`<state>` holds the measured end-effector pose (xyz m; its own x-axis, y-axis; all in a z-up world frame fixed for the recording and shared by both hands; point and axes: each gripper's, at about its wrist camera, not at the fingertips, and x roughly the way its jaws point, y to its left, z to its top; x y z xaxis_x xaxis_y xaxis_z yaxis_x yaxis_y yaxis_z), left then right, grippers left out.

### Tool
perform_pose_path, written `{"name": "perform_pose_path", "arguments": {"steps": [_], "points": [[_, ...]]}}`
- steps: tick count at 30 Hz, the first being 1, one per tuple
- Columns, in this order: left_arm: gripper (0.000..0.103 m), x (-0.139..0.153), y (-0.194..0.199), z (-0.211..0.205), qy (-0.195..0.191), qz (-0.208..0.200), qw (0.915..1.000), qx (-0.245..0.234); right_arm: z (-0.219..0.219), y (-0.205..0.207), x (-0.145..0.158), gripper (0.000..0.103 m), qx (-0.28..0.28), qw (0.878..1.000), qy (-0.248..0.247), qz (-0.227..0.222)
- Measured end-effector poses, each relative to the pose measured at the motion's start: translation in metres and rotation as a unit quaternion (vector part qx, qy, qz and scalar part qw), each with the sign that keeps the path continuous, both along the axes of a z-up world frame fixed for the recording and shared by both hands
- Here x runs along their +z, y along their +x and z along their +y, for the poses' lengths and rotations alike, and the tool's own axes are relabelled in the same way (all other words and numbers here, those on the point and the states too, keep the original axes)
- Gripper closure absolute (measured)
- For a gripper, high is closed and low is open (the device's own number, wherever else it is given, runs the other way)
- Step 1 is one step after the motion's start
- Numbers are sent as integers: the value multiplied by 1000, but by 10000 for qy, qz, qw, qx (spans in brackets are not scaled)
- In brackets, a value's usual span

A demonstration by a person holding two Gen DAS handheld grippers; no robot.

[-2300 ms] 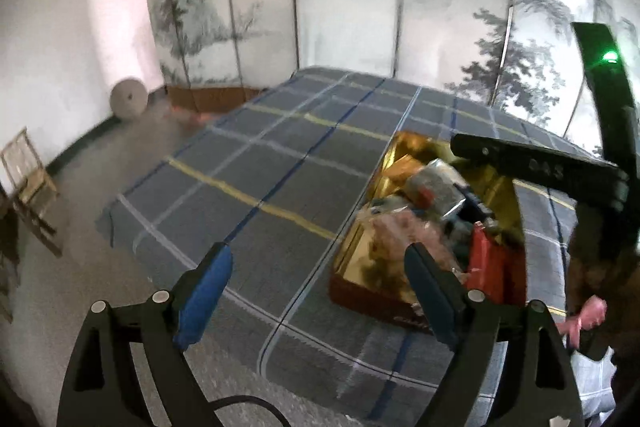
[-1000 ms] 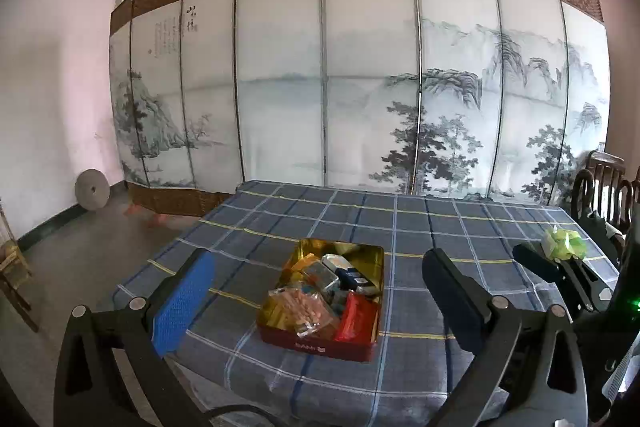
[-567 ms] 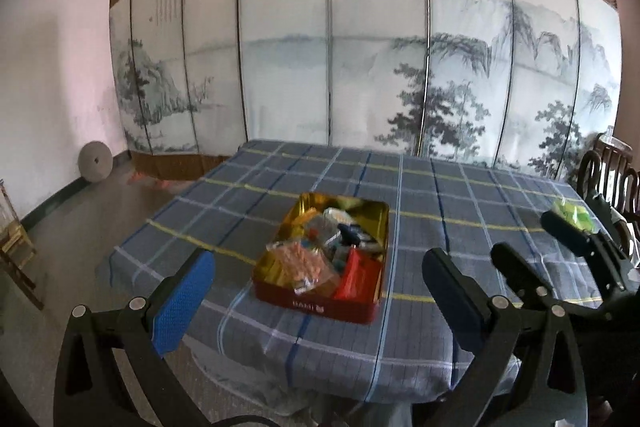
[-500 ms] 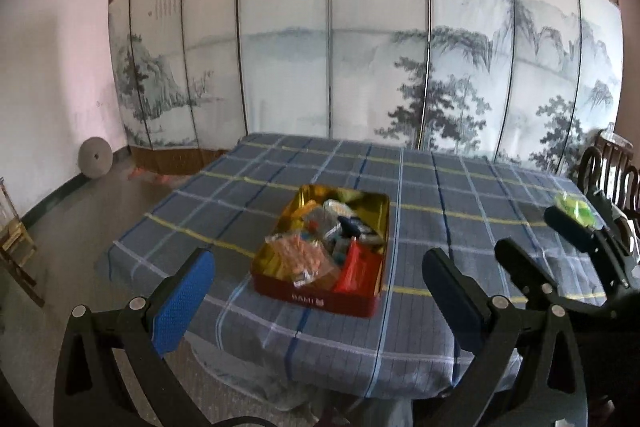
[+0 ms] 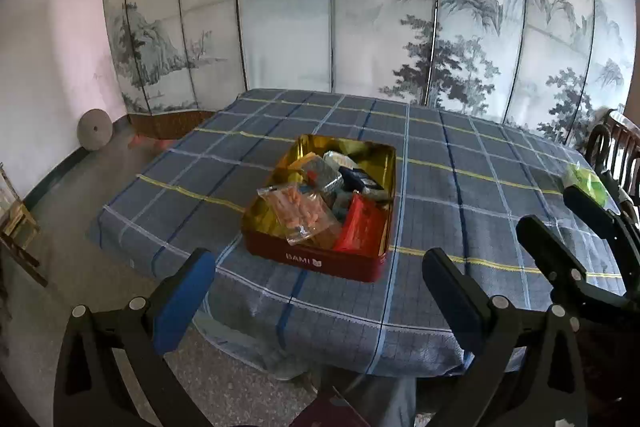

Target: Organize snacks

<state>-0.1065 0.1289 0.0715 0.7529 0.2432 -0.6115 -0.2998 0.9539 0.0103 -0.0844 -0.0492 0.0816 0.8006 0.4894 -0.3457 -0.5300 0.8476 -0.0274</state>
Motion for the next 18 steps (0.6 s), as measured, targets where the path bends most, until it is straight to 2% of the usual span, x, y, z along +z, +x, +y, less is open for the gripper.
{"name": "perform_pose_path", "arguments": {"steps": [8,15,18], "points": [[1,-9,6,0,215,-57,9995,214,-4,10,-13,25,-15,9998,-43,202],[1,-13,14,4,242,114,9991,321,-13,24,-24,25,-76,9990,-48,437],[1,-16,21,2,180,350,9989,252,-25,40,-33,25,-196,9978,-84,627]]}}
